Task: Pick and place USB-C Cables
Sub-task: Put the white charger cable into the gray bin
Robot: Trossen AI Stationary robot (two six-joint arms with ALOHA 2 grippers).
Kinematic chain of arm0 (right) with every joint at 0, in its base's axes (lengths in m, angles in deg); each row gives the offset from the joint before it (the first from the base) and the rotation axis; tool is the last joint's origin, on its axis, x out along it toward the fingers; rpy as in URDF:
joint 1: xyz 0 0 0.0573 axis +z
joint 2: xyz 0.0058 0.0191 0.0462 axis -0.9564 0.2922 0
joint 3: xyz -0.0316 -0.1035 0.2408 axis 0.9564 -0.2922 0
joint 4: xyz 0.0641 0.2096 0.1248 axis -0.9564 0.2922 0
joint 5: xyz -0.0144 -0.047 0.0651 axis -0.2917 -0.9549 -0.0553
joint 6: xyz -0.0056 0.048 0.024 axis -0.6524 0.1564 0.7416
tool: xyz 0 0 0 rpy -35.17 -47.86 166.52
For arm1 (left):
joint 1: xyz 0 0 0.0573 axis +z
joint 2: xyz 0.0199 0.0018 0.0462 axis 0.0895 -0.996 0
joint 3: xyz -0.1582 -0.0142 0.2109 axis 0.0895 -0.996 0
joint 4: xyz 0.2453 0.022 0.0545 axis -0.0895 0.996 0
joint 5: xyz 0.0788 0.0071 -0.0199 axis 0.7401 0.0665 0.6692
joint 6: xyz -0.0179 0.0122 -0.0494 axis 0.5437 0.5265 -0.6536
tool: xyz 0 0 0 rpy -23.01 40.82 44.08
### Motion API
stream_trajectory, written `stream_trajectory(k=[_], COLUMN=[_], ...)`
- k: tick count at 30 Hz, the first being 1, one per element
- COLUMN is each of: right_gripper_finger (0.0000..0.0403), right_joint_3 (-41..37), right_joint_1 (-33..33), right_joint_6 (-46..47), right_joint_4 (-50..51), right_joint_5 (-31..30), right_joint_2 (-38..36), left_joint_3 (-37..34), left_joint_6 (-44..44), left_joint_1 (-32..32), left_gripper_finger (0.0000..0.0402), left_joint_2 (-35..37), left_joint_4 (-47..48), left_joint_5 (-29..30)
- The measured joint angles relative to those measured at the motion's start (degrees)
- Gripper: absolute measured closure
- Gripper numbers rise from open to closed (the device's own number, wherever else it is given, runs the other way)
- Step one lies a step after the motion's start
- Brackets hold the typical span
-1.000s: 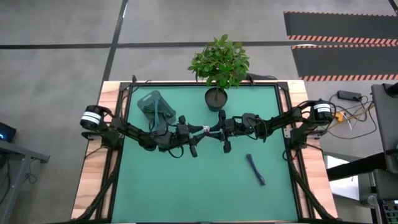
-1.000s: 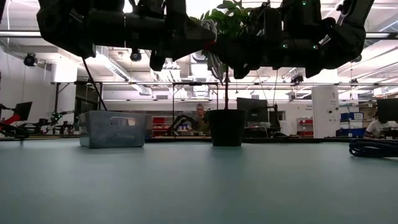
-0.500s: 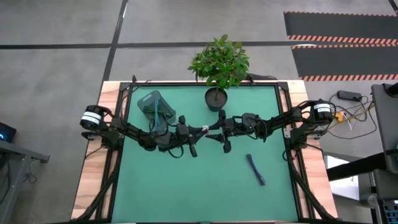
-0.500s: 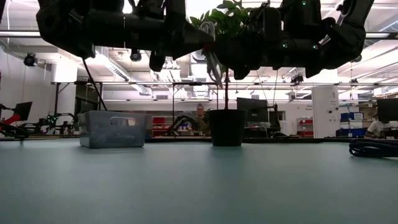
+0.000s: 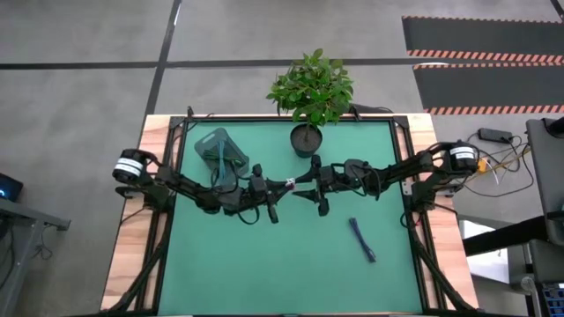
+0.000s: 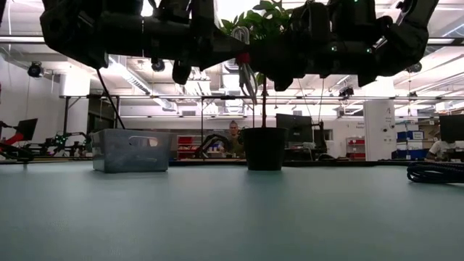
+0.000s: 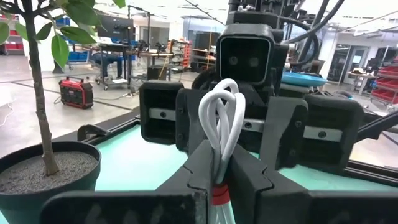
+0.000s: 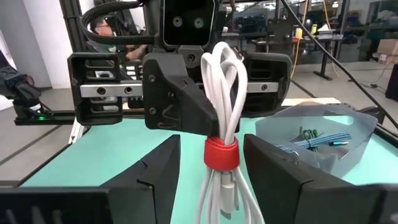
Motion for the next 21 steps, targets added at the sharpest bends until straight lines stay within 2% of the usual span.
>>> stream_trajectory(k=[6,11,17,21], right_gripper_finger=[0.0247,0.0253,0.0253,0.0253], right_joint_3=[0.00,0.00,0.00,0.00], right_joint_1=[0.00,0.02,0.02,0.04], right_joint_6=[-0.71,-1.70,-2.42,-2.50], right_joint_4=[8.43,18.91,29.91,36.17], right_joint_5=[-0.09,-3.05,-5.21,-6.05], right_joint_2=[-5.94,-12.06,-19.30,-23.72], left_joint_3=[-0.04,-0.09,-0.09,0.18], left_joint_6=[0.02,0.39,1.43,1.58], left_joint_1=[-0.16,-0.16,-0.16,-0.14], left_gripper_finger=[0.0388,0.0388,0.0389,0.0389], left_joint_2=[1.97,5.08,11.58,17.20], left_joint_4=[4.24,8.34,20.54,32.00], left_joint_5=[0.00,-0.26,0.06,2.58])
